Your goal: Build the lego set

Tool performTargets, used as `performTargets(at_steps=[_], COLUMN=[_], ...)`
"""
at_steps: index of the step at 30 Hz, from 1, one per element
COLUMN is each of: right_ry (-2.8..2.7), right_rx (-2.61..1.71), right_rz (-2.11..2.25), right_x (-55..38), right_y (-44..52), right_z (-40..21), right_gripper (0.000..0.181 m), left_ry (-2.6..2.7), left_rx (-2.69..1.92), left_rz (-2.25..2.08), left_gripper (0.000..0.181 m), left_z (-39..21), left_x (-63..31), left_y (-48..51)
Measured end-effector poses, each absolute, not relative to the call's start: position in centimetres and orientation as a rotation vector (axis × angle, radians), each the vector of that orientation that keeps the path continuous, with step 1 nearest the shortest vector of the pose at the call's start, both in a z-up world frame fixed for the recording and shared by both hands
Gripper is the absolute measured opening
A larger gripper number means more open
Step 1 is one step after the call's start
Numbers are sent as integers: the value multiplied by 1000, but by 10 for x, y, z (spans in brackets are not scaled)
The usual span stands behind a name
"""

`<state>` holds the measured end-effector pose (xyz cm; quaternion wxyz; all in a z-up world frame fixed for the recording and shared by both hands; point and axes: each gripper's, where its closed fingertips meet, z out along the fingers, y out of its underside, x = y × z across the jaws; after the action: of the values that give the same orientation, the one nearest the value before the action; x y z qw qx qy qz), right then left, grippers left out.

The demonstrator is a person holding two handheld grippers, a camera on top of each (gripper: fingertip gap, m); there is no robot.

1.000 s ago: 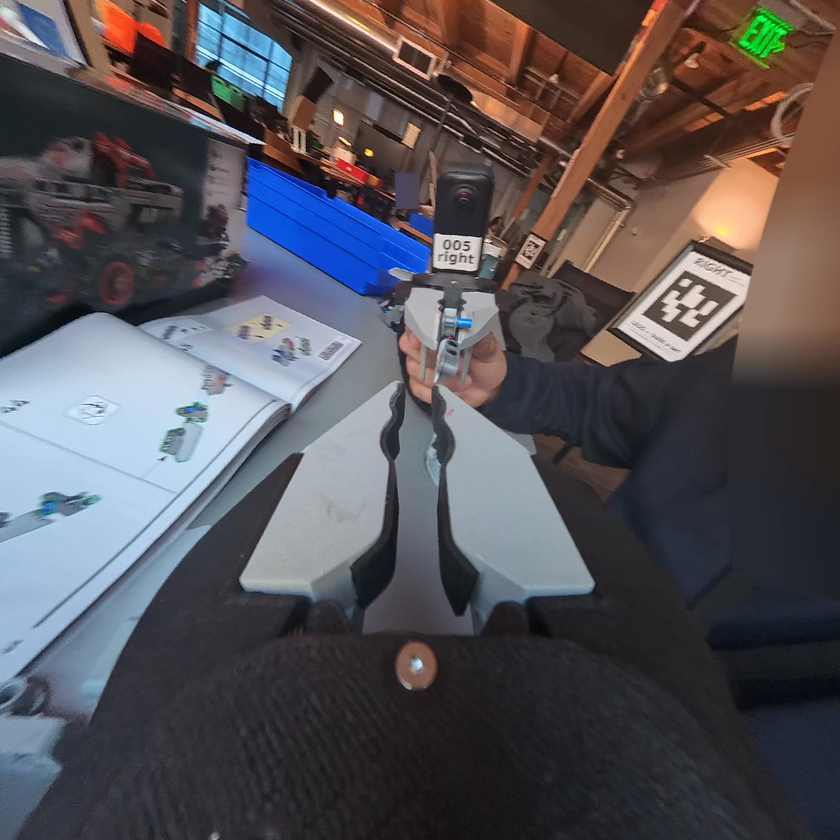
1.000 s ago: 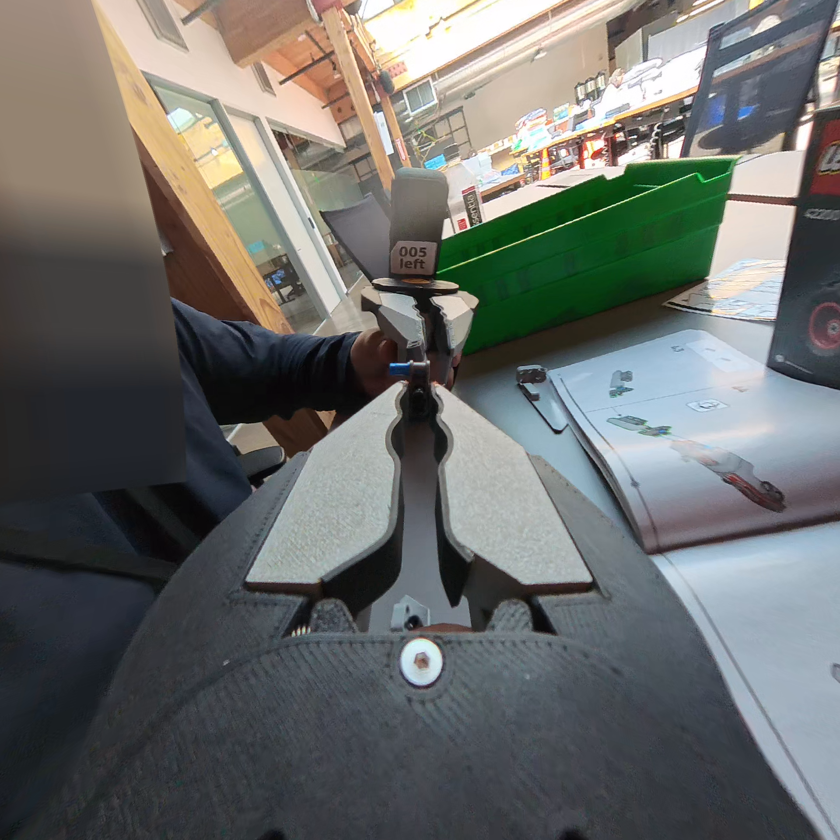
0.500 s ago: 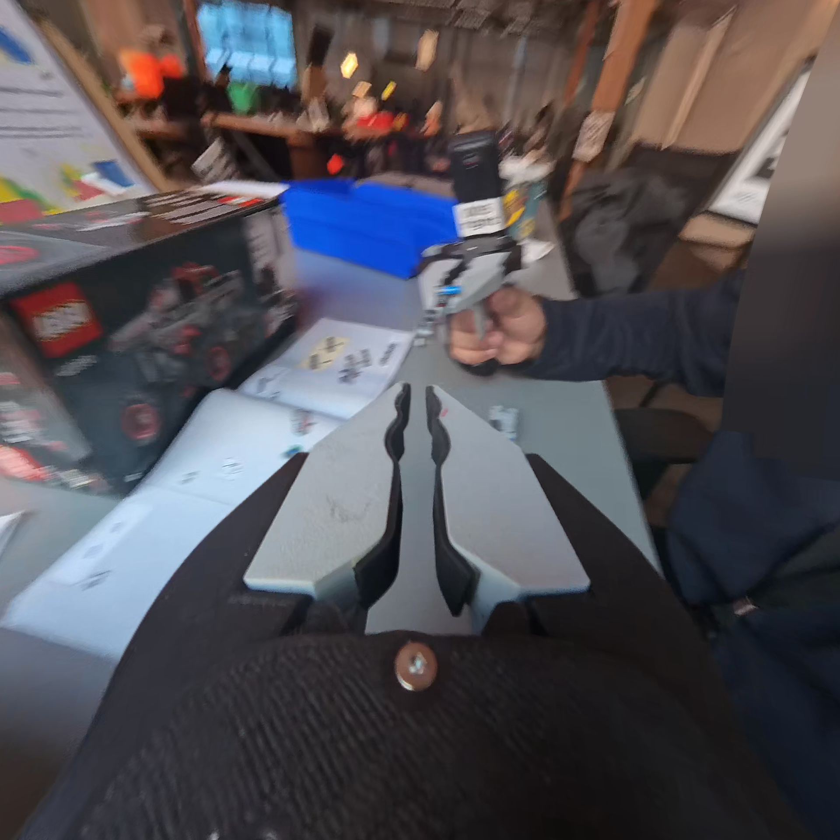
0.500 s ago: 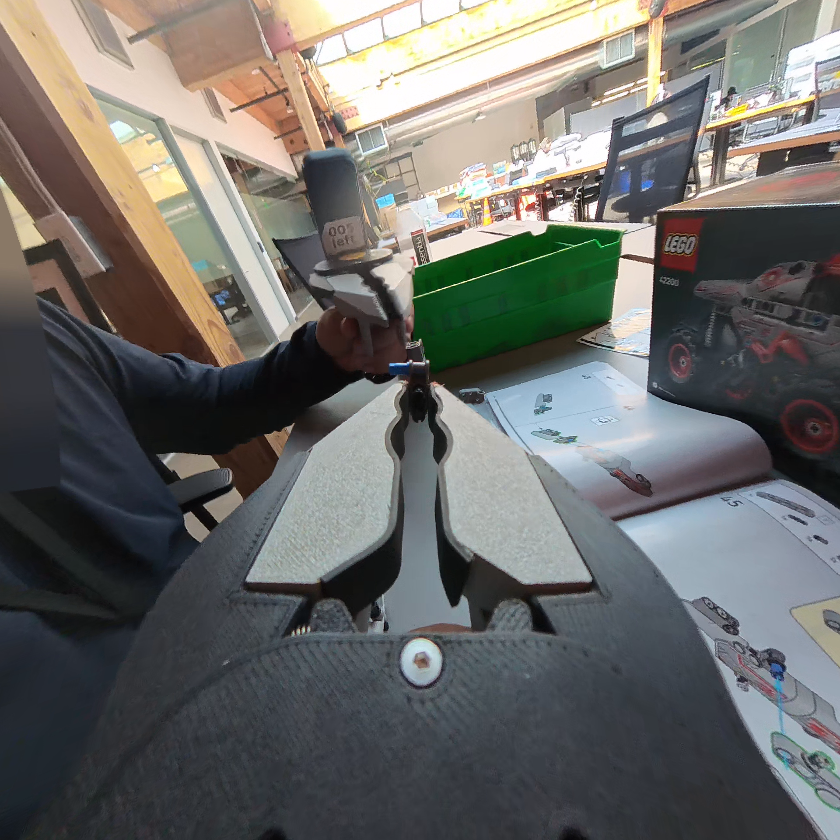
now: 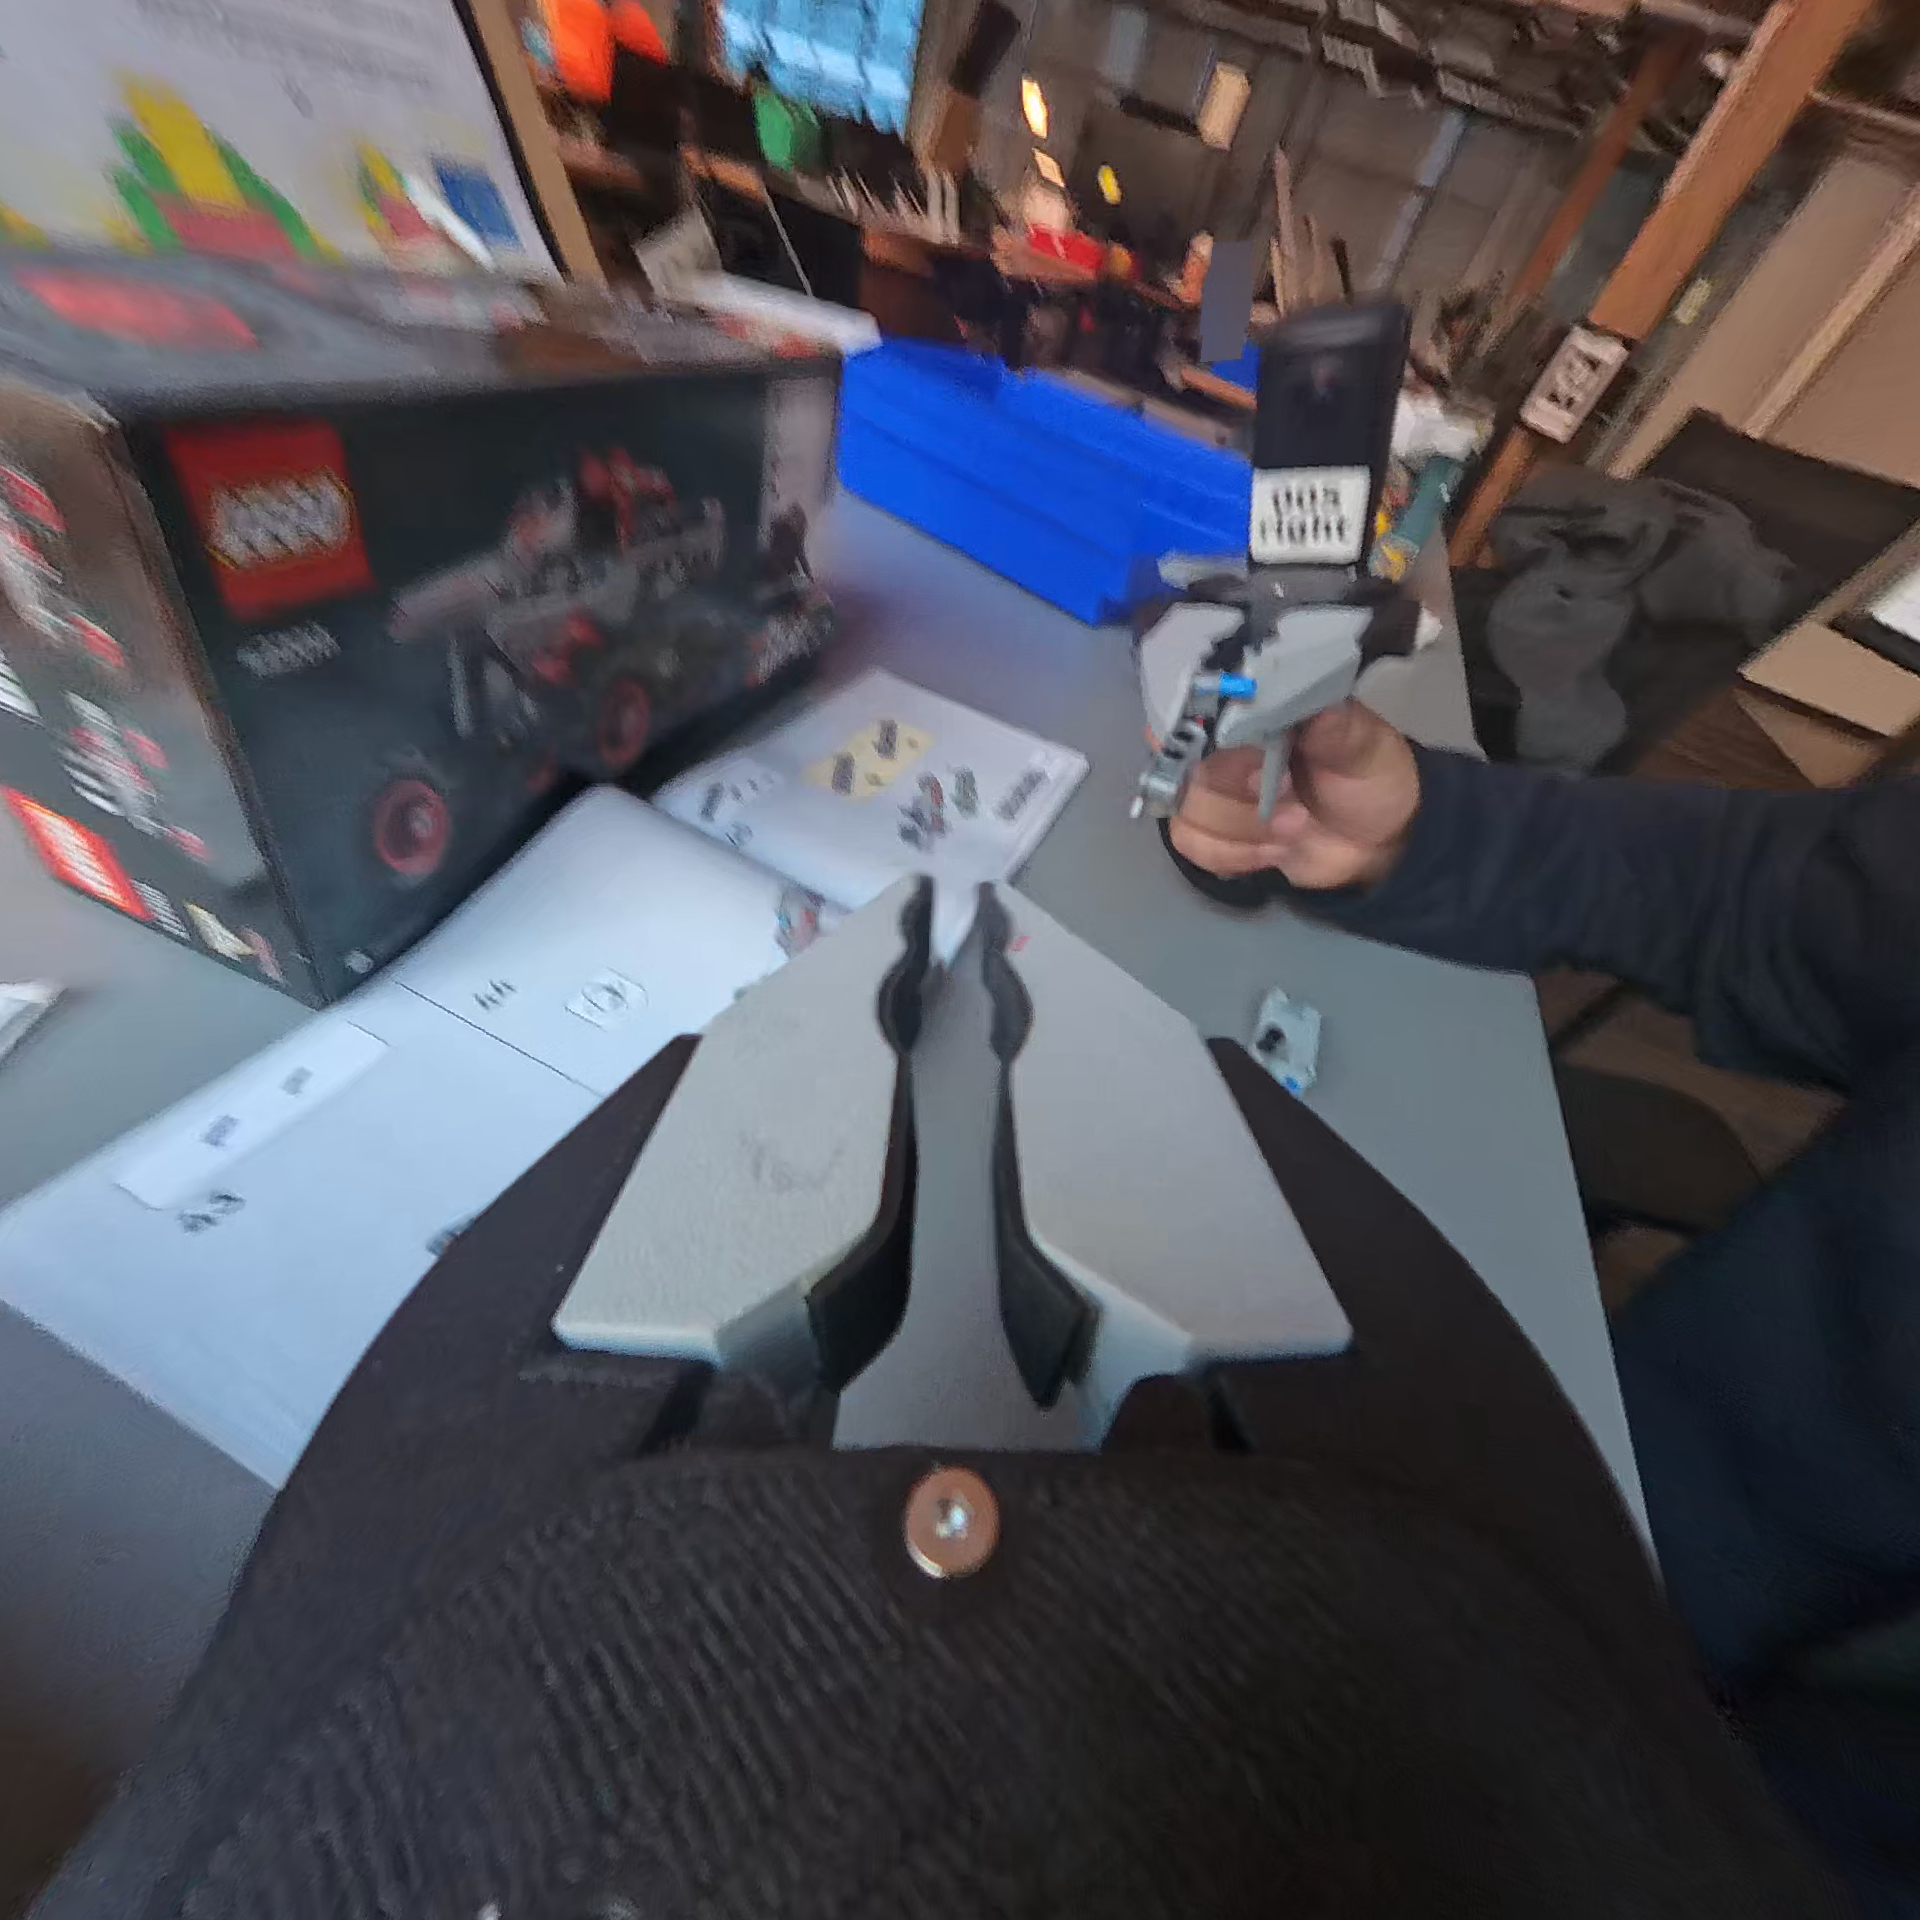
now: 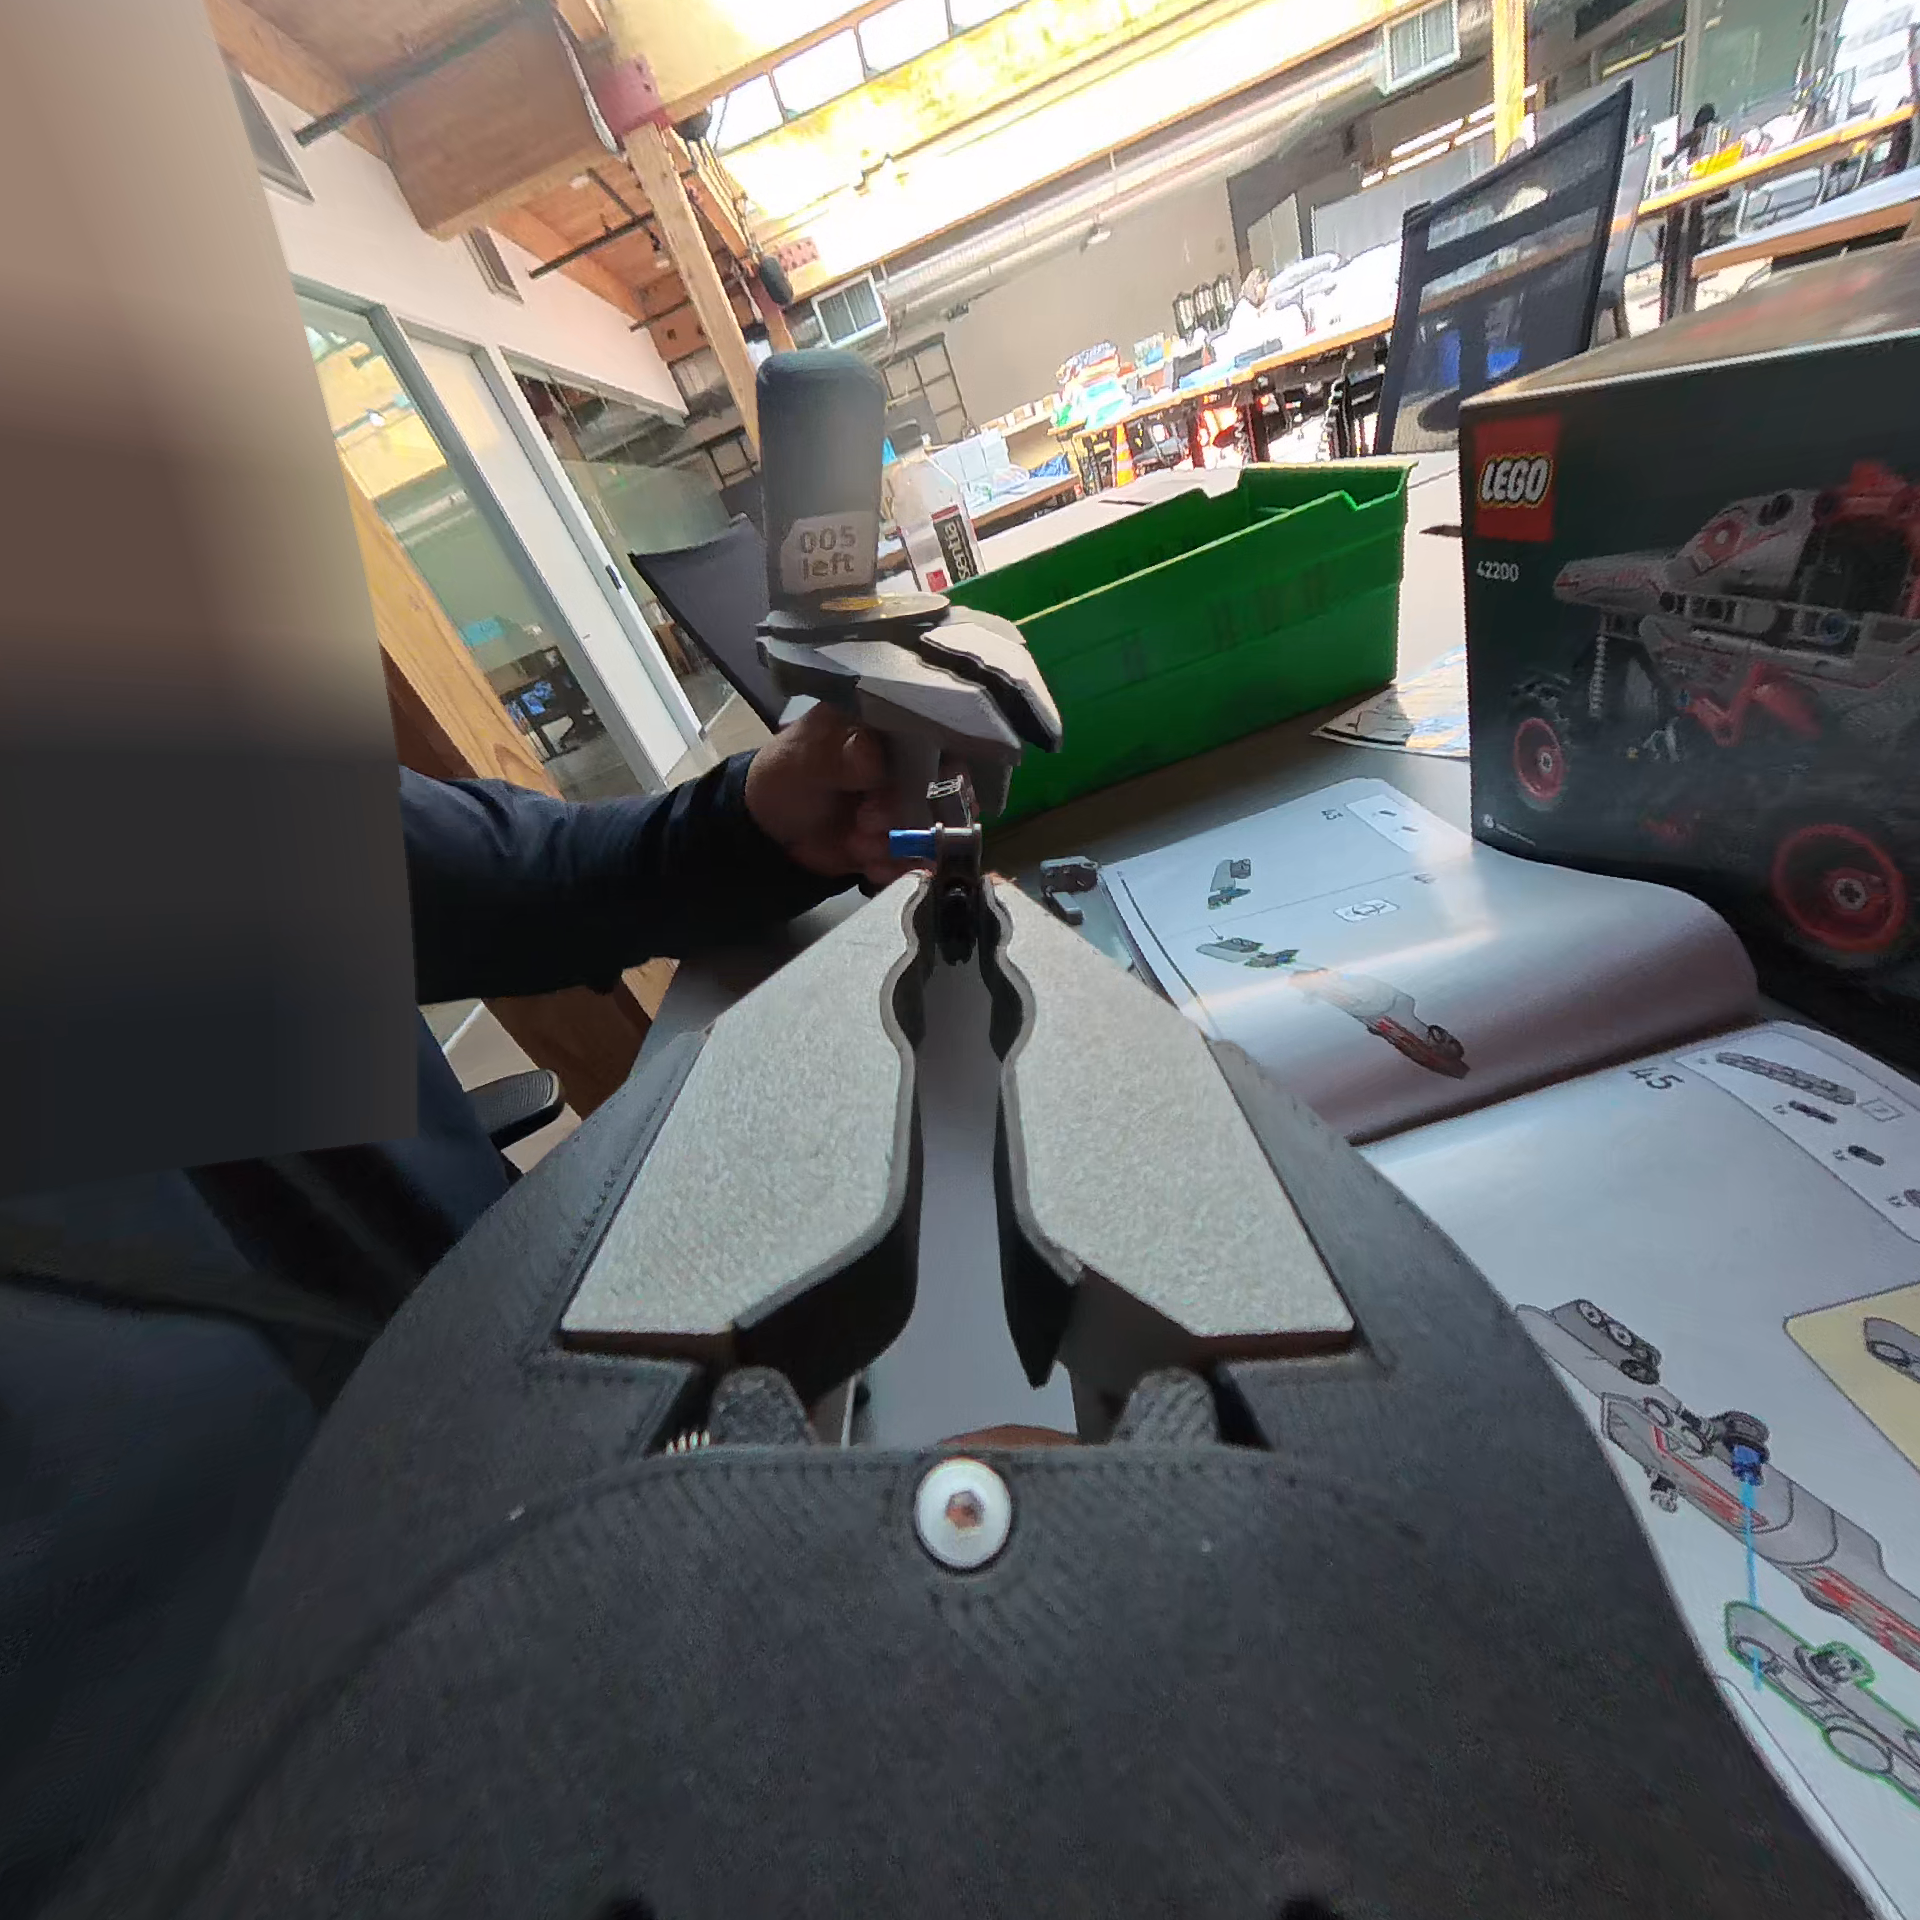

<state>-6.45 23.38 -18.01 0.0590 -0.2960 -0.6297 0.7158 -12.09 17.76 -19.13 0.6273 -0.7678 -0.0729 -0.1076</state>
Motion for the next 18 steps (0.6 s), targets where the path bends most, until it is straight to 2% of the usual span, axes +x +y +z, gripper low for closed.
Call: performTargets(at_steps=[2,18], right_ry=[-1926,-1932], right_rx=[-909,-926], right_rz=[2160,2177], right_x=[-66,-65], right_y=[233,233], right_z=[-185,-186], right_gripper=[5,5], left_ry=[-184,-145], left_rx=[-1799,-1825], left_rz=[-300,-369], left_gripper=[13,16], left_z=[-202,-213], left_x=[-118,-109], left_y=[179,182])
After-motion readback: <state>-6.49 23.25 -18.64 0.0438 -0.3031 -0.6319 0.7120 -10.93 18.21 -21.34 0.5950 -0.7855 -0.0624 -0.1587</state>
